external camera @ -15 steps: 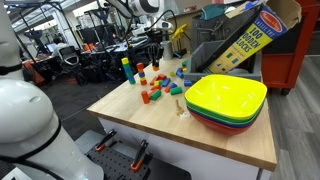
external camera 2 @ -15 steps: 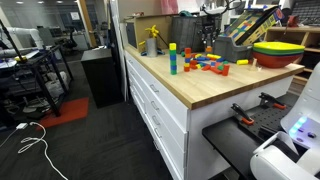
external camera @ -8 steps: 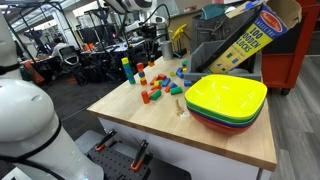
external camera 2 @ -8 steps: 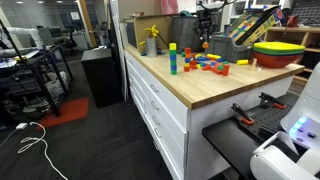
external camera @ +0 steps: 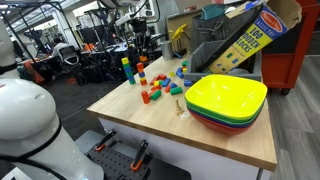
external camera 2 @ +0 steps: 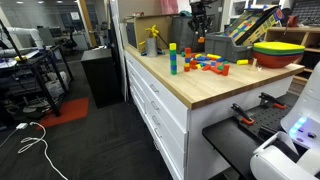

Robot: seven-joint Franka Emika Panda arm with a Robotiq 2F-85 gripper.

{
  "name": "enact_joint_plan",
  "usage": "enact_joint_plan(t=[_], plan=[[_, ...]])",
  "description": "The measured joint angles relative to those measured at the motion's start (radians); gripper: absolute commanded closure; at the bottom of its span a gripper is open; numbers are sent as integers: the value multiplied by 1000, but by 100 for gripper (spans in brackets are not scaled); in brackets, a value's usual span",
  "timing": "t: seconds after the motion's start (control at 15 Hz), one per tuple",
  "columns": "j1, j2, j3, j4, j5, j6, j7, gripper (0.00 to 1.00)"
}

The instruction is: Put one orange block on top of the stack on the right.

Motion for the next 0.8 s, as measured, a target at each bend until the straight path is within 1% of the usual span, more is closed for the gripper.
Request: enact_joint_plan(t=[0.53,0.8], plan=[[34,17,39,62,-1,-18,-1,93],[52,39,42,87,-1,-20,-1,93]])
